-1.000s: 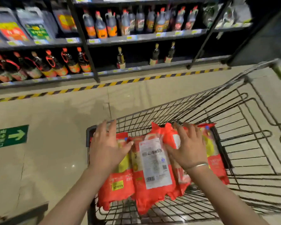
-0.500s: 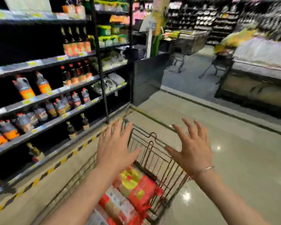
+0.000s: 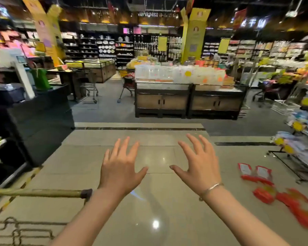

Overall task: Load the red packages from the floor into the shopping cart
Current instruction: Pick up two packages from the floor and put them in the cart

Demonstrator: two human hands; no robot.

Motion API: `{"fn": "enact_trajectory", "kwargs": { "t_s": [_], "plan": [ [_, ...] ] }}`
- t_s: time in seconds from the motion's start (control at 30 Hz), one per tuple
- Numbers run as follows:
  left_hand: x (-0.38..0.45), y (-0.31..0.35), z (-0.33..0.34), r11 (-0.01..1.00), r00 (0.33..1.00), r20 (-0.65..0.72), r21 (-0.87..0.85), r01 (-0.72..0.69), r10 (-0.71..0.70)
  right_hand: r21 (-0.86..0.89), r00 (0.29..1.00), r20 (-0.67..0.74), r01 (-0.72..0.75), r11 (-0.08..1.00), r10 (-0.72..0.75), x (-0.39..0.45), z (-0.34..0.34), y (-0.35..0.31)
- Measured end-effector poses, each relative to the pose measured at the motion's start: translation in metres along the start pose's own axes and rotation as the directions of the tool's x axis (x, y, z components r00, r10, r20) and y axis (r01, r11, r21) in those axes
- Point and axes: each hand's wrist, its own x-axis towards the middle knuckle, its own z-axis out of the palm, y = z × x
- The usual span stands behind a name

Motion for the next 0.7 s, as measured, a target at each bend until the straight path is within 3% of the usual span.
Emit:
{"fn": "enact_trajectory", "kwargs": {
  "t_s": [0.23,0.4,0.7],
  "plan": [
    [0.095,0.117,0.057,0.963,0.961,0.065,-0.04,-0.266,0.268,-0.148,0.968,-0.045,-0.252,0.956,0.248,-0.008,-0.005,0.144],
    [0.162,0.185,0.105,0.881,0.89,0.015,-0.148,-0.45,0.457,-0.243,0.916,-0.063,-0.399,0.884,0.396,-0.007,0.014,0.224],
    [0.315,0.264,0.203,0.769,0.785,0.027,-0.227,-0.598,0.618,-0.363,0.822,-0.14,-0.562,0.743,0.553,0.052,0.073,0.327]
  ]
}}
